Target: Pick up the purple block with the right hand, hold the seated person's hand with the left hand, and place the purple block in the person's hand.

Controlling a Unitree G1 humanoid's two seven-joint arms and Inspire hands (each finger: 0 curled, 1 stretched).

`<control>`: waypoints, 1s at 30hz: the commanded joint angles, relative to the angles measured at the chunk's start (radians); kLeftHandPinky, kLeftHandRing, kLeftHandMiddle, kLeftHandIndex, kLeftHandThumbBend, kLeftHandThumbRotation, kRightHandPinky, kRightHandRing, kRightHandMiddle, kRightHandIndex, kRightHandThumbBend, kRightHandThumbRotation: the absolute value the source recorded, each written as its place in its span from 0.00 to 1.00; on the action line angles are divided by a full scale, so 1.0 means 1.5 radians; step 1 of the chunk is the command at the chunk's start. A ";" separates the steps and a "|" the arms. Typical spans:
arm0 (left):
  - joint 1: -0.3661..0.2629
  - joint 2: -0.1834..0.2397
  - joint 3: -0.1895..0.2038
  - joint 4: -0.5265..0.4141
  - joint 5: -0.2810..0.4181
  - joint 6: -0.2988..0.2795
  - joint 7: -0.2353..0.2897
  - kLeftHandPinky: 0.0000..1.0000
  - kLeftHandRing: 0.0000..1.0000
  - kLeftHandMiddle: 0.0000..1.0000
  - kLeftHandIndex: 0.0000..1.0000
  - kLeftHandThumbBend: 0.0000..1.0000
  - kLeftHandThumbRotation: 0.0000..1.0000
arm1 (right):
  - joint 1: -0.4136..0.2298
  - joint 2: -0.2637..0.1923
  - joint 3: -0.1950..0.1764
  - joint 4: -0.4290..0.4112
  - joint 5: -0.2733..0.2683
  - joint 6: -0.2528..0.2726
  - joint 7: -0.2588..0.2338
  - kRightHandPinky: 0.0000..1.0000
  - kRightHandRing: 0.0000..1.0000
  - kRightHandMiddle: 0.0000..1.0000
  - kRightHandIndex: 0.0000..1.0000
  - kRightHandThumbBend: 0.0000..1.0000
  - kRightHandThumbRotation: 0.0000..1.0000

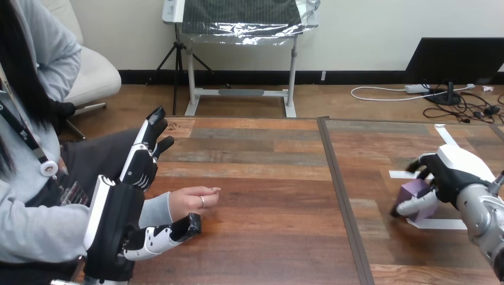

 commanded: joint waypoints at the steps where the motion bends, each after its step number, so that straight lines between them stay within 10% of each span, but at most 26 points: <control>1: -0.036 0.001 -0.001 -0.004 -0.013 -0.009 -0.004 0.92 0.98 0.99 0.96 1.00 0.63 | -0.064 0.008 0.000 -0.013 0.003 0.007 -0.001 0.53 0.54 0.57 0.53 0.89 0.00; 30: -0.046 -0.002 0.004 0.004 -0.011 -0.009 -0.008 0.91 0.97 0.99 0.96 1.00 0.65 | -0.060 0.008 -0.019 -0.024 0.035 -0.039 -0.014 0.46 0.50 0.53 0.50 0.89 0.00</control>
